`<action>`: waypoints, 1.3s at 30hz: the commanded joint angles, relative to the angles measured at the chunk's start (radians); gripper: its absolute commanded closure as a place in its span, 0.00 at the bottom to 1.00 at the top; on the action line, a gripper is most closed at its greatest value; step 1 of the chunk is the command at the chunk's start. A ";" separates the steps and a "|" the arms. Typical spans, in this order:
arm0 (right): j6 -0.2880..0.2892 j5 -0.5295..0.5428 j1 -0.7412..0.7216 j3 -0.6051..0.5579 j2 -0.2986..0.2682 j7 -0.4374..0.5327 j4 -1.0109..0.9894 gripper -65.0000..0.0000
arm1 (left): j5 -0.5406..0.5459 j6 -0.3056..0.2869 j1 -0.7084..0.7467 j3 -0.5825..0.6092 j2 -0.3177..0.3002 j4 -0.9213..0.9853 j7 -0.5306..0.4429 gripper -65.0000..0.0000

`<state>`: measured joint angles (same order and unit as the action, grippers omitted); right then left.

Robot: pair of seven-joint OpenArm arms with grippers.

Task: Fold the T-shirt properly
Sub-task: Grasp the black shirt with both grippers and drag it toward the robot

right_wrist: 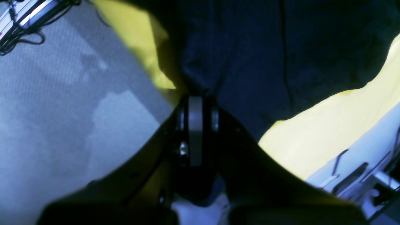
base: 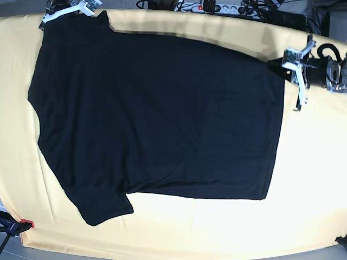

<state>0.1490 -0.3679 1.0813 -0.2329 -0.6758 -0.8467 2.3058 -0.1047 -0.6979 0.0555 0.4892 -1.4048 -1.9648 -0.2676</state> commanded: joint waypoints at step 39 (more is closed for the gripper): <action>0.110 0.310 -0.493 0.188 -0.138 0.392 -0.107 1.00 | -0.032 0.333 -0.076 -0.013 0.246 -0.018 0.413 1.00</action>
<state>0.2749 -0.0593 0.5922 -0.0517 -0.7986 -0.4786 2.1830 -0.1379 -0.3794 -0.0036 0.4862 -1.1370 -1.9728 0.1562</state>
